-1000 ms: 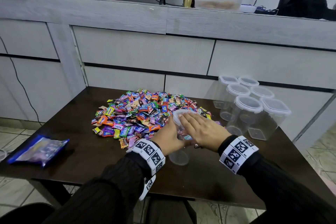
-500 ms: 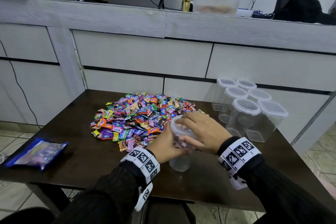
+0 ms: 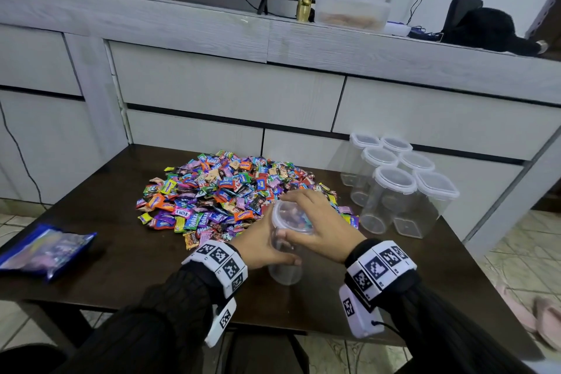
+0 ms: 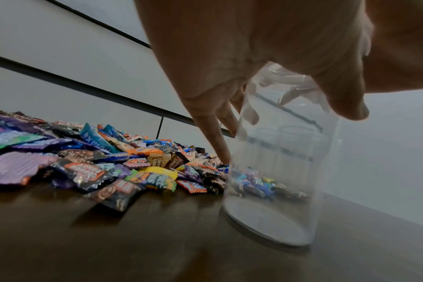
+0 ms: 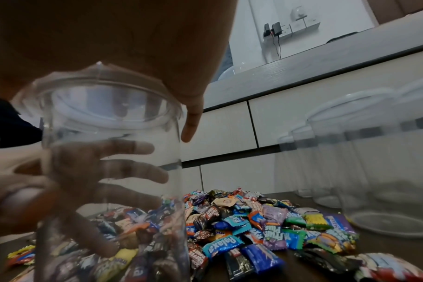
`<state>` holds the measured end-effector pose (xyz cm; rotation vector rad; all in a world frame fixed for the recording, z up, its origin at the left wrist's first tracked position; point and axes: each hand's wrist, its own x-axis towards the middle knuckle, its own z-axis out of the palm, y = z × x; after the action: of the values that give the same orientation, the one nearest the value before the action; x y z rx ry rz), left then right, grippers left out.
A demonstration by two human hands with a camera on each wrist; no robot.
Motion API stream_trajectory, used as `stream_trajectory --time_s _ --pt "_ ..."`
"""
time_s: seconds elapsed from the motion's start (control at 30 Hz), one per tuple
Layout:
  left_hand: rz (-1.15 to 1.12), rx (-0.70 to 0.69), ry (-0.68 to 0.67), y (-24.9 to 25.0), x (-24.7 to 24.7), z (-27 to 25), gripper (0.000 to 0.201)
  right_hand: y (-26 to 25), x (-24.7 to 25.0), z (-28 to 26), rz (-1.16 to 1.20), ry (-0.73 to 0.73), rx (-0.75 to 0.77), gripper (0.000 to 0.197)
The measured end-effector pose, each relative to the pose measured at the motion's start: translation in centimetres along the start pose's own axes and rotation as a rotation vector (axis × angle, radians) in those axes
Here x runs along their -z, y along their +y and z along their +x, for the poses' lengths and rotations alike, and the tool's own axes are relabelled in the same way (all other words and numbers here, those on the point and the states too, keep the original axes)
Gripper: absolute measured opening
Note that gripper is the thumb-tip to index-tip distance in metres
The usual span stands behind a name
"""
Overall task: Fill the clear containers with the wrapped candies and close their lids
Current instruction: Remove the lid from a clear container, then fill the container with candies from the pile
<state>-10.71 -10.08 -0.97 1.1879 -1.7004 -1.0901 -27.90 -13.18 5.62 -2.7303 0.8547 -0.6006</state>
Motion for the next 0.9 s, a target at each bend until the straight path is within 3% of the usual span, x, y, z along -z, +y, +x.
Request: stream_trajectory --time_s 0.17,0.27,0.43,0.53,0.63,0.77,0.9 --pt "0.005 0.021 -0.015 -0.2 -0.1 -0.3 0.100 -0.2 0.9 -0.1 0.177 0.083 -0.090 0.050" --pt "0.031 0.040 0.000 -0.4 0.2 -0.4 0.101 1.4 2.1 -0.7 0.148 0.163 -0.211 0.047" --pt "0.063 0.062 -0.016 -0.5 0.9 -1.1 0.094 6.7 2.7 -4.6 -0.072 0.005 -0.570 0.057" --pt "0.063 0.071 -0.021 -0.6 1.1 -1.6 0.095 9.4 1.1 -8.1 -0.232 -0.149 -0.820 0.064" --pt "0.056 0.056 -0.033 -0.6 1.1 -2.0 0.094 11.1 -0.6 -10.6 -0.296 -0.212 -0.986 0.071" --pt "0.058 0.077 -0.033 -0.5 1.2 -2.6 0.099 12.0 -2.4 -11.8 -0.274 -0.220 -1.053 0.070" --pt "0.125 0.121 -0.081 -0.5 2.4 -3.6 0.128 11.9 -3.4 -12.2 -0.245 -0.190 -1.070 0.080"
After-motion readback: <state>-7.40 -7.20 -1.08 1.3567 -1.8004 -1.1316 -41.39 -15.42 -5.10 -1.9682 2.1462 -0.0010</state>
